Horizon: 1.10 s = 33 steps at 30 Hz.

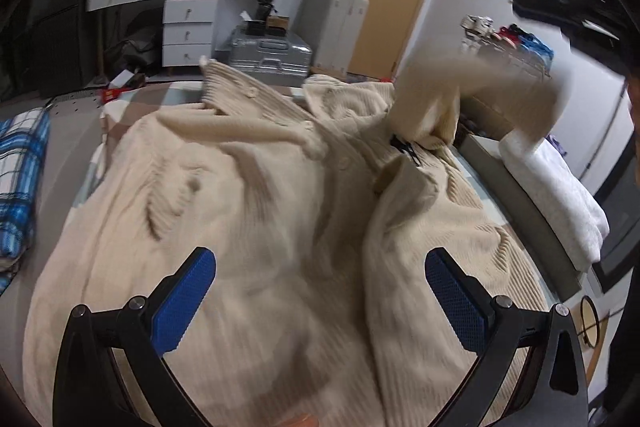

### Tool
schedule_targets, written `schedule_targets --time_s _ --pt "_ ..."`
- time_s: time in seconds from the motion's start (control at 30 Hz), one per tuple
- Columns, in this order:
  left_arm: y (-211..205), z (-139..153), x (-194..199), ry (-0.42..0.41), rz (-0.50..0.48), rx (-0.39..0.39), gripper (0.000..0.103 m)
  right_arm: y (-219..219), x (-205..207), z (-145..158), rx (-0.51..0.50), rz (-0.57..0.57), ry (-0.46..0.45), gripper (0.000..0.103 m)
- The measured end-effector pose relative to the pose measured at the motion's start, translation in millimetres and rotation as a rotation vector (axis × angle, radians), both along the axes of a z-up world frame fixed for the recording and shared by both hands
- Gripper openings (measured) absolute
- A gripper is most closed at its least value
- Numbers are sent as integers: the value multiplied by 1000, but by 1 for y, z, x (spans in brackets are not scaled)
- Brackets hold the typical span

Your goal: Fold large clothes

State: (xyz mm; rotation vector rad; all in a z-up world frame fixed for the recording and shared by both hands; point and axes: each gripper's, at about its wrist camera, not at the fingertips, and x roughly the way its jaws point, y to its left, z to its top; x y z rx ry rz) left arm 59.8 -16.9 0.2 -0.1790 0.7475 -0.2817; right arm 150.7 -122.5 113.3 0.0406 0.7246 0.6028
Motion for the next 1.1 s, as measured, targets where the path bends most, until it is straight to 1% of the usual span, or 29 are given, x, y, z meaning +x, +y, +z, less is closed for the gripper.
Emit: schedule_targets --time_s 0.03,0.07,0.1,0.13,0.17,0.23,0.27,0.3,0.37,0.43,0.47,0.5,0.6,0.63,0.67,0.7,0.8,0.83,0.87,0.9,0.93,0.97,1.0,1.03,1.07,1.1 --pt "3 0 -1 1 8 6 102 -2 -4 -2 16 8 -6 31" --pt "7 0 -2 2 13 13 102 -11 -10 -1 21 -26 -33 41" --pt "10 0 -2 2 17 16 102 -19 -12 -1 21 -62 -52 44" --pt "13 -1 -2 3 21 14 102 -37 -15 -1 20 -134 -76 51" --pt "15 -1 0 4 22 6 102 -56 -15 -6 15 -208 -76 57" --pt "18 -3 3 7 26 -13 102 -83 -12 -24 5 -314 -27 57" --pt "18 -4 5 12 29 -20 102 -97 -10 -41 9 -363 19 57" --pt "18 -5 7 20 29 -27 102 -106 -4 -48 19 -382 52 57" --pt "17 -7 11 43 15 -61 102 -116 -3 -81 63 -414 149 57" --pt "14 -8 11 58 -11 -92 102 -113 -2 -112 113 -390 223 57" --pt "12 -7 10 57 -17 -90 102 -113 -2 -119 132 -373 236 57" --pt "10 -6 9 53 -19 -79 102 -101 1 -132 160 -332 258 57" --pt "6 -5 4 53 -27 -62 102 -73 13 -152 198 -261 302 57" --pt "7 -6 3 58 -31 -64 102 -61 23 -164 221 -243 331 57" --pt "7 -6 1 64 -37 -68 102 -50 33 -171 236 -238 356 57" --pt "8 -6 0 68 -40 -70 102 -50 38 -172 249 -236 372 56" --pt "10 -7 -1 83 -22 -86 102 -39 55 -185 327 -219 417 48" --pt "13 -8 -2 87 -9 -108 102 -36 59 -187 345 -214 413 38" --pt "14 -8 -2 93 -2 -127 102 -35 61 -189 344 -213 409 22" --pt "15 -9 -1 99 7 -149 102 -33 61 -190 335 -212 417 13" --pt "16 -9 1 106 15 -170 102 -33 57 -189 350 -211 419 6" --pt "16 -9 2 110 23 -186 102 -35 50 -182 378 -204 395 5" --pt "16 -8 3 113 36 -200 102 -41 33 -169 452 -167 322 5" --pt "16 -9 4 115 45 -228 102 -47 20 -159 505 -152 267 5" --pt "16 -10 6 118 42 -254 102 -54 9 -155 539 -161 226 5" --pt "15 -11 7 125 38 -294 102 -67 -7 -152 594 -190 193 5"
